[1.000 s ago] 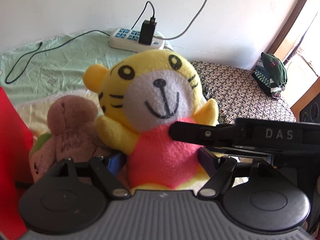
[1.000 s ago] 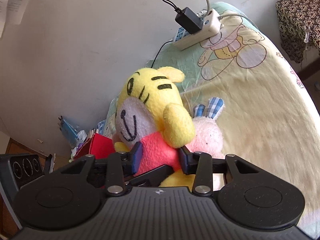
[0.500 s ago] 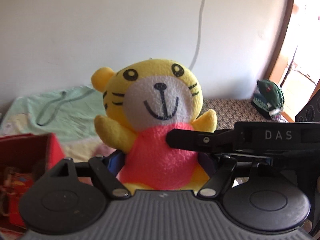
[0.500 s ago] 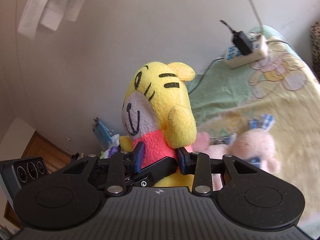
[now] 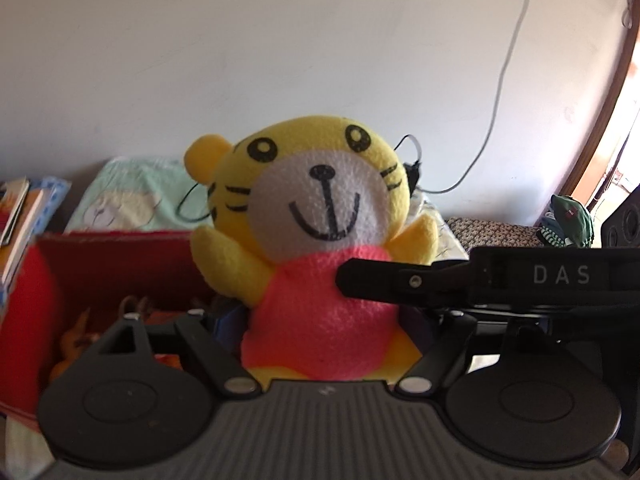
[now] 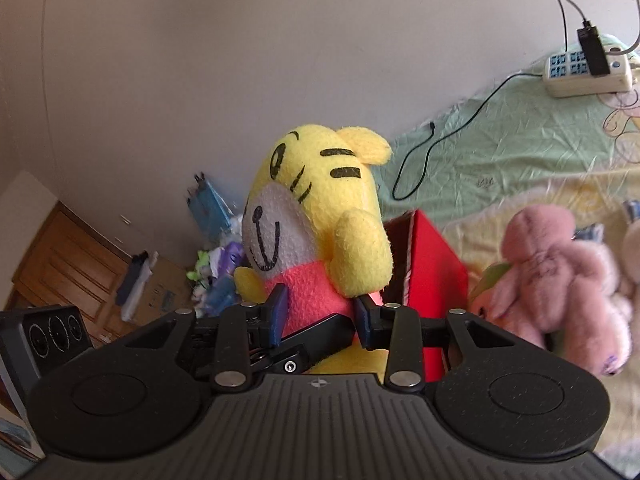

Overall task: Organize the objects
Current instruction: 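Carry the yellow tiger plush with both tools toward the red box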

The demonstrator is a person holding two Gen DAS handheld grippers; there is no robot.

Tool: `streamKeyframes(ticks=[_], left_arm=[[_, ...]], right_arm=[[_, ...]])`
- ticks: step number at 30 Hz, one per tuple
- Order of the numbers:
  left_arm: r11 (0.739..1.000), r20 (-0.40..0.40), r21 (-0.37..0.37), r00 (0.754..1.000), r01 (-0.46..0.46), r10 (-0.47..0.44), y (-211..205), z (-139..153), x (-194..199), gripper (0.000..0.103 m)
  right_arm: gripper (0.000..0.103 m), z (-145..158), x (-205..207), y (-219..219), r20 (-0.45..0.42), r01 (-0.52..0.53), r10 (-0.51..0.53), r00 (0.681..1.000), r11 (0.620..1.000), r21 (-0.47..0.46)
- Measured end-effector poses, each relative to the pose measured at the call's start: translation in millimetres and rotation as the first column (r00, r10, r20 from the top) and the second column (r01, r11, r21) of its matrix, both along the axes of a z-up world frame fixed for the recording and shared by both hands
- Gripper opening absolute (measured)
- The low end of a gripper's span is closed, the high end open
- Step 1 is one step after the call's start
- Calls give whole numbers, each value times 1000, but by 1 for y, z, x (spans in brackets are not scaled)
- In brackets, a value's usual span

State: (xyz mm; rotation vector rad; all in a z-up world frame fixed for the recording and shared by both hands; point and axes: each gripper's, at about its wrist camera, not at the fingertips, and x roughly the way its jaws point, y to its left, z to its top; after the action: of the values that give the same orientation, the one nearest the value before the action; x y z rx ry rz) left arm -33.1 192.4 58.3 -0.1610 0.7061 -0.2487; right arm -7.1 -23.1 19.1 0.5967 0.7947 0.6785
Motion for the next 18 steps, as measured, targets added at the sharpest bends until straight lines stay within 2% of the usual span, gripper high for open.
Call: streamKeyframes(ticks=[8, 13, 18], left_arm=[[999, -45, 31, 998, -43, 44, 72, -16, -6, 81], [988, -70, 117, 992, -99, 107, 111, -17, -8, 80], [962, -113, 230, 978, -144, 174, 141, -29, -2, 80]], right_arm=[[38, -19, 5, 79, -59, -32, 33, 998, 999, 20], [38, -45, 22, 119, -138, -88, 106, 985, 987, 131], [38, -82, 39, 151, -284, -107, 186, 941, 956, 272]])
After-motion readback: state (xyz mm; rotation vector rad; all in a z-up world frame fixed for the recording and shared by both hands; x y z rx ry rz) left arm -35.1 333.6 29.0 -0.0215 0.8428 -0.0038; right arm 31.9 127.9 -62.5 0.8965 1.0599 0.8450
